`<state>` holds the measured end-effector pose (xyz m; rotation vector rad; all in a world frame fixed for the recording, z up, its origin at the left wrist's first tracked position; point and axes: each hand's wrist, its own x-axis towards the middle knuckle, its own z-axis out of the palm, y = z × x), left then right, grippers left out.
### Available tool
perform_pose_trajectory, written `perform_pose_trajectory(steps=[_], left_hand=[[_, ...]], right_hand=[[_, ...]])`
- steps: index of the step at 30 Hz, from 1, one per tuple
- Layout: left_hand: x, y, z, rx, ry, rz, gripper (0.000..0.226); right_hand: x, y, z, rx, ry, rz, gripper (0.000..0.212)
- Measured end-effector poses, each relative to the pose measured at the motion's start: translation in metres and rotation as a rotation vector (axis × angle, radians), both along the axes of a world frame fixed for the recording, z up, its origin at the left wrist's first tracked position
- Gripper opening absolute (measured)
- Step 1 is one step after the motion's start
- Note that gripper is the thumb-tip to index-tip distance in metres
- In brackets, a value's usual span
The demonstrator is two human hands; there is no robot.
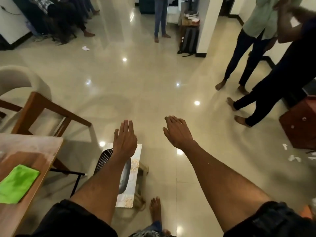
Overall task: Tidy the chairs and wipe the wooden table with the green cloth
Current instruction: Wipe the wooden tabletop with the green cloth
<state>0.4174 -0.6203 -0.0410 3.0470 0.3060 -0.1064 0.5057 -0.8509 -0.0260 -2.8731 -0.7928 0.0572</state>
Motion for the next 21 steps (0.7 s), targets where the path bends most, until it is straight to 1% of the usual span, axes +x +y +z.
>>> perform_pose_trajectory(steps=[4, 10, 12, 17, 21], left_hand=[[0.050, 0.001, 0.007, -0.041, -0.045, 0.011, 0.067], [0.120, 0.003, 0.032, -0.007, -0.081, -0.014, 0.065], [0.139, 0.007, 0.030, 0.002, -0.092, -0.005, 0.066], [0.182, 0.016, 0.019, 0.017, -0.054, 0.018, 0.066], [0.233, 0.016, 0.017, 0.028, -0.043, 0.056, 0.067]], right_hand=[[0.042, 0.005, 0.011, -0.023, -0.018, 0.013, 0.045], [0.109, 0.020, 0.029, -0.003, -0.080, 0.034, 0.047], [0.133, 0.023, 0.029, -0.014, -0.092, 0.058, 0.048], [0.192, 0.031, 0.016, -0.019, -0.072, 0.125, 0.047], [0.254, 0.036, 0.008, -0.008, -0.068, 0.177, 0.048]])
